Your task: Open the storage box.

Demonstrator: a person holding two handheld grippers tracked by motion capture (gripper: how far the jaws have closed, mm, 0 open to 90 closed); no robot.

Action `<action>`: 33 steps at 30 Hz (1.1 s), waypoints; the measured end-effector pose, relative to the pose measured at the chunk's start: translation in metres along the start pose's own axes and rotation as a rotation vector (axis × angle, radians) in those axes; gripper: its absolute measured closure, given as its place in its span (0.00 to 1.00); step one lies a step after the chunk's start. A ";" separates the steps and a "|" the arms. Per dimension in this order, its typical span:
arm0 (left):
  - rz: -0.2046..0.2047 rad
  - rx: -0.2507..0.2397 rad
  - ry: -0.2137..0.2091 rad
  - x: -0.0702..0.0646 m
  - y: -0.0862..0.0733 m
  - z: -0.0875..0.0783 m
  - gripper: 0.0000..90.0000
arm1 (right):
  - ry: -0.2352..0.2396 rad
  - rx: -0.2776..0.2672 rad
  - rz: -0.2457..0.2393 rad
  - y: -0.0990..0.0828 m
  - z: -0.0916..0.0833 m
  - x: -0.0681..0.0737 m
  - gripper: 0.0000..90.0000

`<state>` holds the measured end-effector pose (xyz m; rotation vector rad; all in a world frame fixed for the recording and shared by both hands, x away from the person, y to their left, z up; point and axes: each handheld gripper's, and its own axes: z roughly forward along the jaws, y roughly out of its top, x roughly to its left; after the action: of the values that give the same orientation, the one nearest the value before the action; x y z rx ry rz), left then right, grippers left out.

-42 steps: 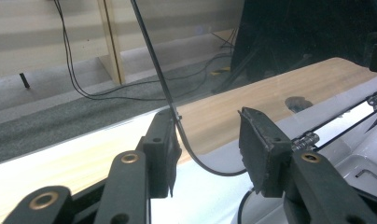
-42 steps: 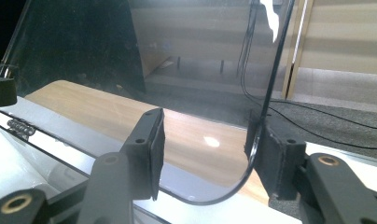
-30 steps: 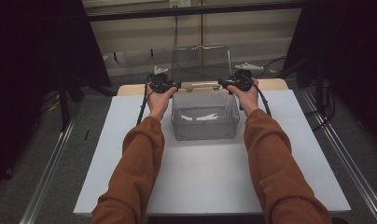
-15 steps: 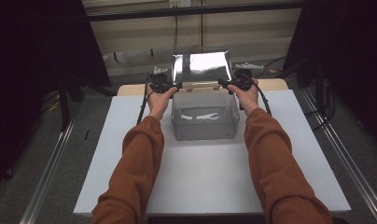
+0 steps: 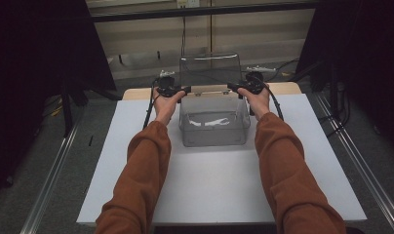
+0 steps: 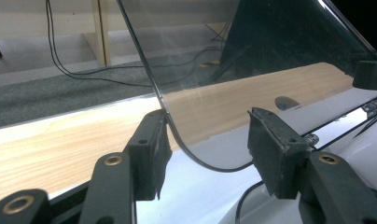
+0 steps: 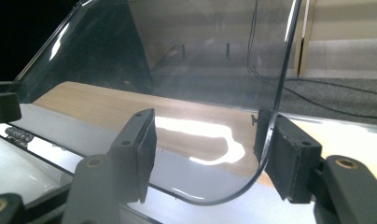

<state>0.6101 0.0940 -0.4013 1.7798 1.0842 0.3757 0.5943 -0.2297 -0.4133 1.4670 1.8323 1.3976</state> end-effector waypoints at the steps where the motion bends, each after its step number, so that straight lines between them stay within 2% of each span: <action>1: -0.001 0.000 0.001 0.000 0.000 0.000 0.53 | 0.000 0.001 0.001 0.000 0.000 0.000 0.43; 7: -0.025 0.005 0.002 0.000 0.000 0.001 0.53 | 0.004 0.000 0.031 -0.002 0.002 0.000 0.41; 16: -0.009 0.014 0.003 -0.001 0.002 0.003 0.51 | -0.007 0.008 0.046 -0.002 0.001 0.002 0.41; 21: -0.018 0.016 -0.001 0.000 0.002 0.003 0.51 | -0.013 0.003 0.043 -0.003 0.002 0.003 0.40; 24: -0.025 0.015 0.012 -0.001 0.001 0.004 0.49 | -0.016 0.008 0.051 -0.003 0.003 0.004 0.38; 27: 0.008 0.018 0.036 -0.001 0.002 0.004 0.47 | -0.014 0.021 0.049 -0.004 0.004 0.004 0.35; 29: 0.029 0.030 0.037 -0.002 0.002 0.004 0.48 | -0.031 0.025 0.067 -0.004 0.004 0.003 0.31; 30: 0.022 0.029 0.034 -0.002 0.002 0.004 0.48 | -0.026 0.031 0.101 -0.005 0.004 0.001 0.29; 31: 0.008 0.029 0.025 -0.001 0.001 0.004 0.48 | -0.036 0.023 0.105 -0.006 0.004 0.000 0.30; 32: 0.000 0.025 0.003 0.000 0.000 0.005 0.48 | -0.049 0.016 0.083 -0.006 0.003 0.000 0.30; 33: -0.004 0.027 -0.020 -0.001 -0.001 0.006 0.52 | -0.058 0.017 0.076 -0.005 0.003 0.001 0.31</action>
<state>0.6131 0.0899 -0.4050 1.8010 1.0834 0.3419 0.5939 -0.2268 -0.4190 1.5842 1.7739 1.3633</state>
